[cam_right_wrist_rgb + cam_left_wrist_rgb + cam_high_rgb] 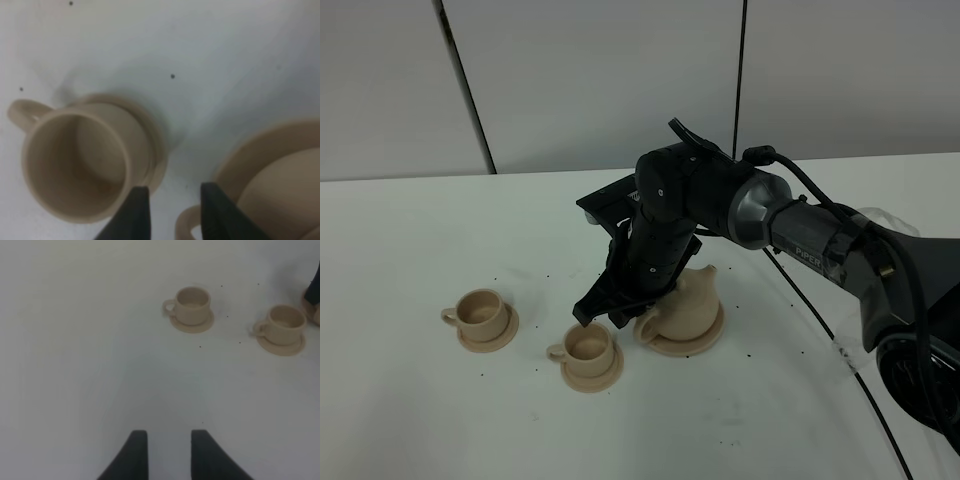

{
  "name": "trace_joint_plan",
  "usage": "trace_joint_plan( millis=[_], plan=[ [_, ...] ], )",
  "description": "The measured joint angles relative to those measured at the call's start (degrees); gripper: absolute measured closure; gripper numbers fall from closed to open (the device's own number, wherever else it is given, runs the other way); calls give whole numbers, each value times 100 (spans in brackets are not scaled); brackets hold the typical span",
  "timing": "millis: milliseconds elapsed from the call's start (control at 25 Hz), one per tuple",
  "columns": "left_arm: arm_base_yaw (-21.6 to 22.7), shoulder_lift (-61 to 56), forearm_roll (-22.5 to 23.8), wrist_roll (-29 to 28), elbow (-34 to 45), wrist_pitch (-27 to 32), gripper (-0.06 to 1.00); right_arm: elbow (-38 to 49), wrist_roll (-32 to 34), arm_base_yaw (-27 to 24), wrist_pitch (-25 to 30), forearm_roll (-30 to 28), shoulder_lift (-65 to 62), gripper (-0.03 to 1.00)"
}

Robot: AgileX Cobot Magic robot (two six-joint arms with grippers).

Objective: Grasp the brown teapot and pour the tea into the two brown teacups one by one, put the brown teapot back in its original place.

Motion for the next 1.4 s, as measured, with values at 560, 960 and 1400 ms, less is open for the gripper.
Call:
trace_joint_plan(
  millis=[560, 960, 1400],
  plan=[
    [0, 0, 0, 11, 0, 0, 66, 0, 34, 0, 296, -34, 0, 72],
    [0, 0, 0, 11, 0, 0, 66, 0, 34, 0, 443, -106, 0, 72],
    [0, 0, 0, 11, 0, 0, 66, 0, 34, 0, 710, -148, 0, 72]
  ],
)
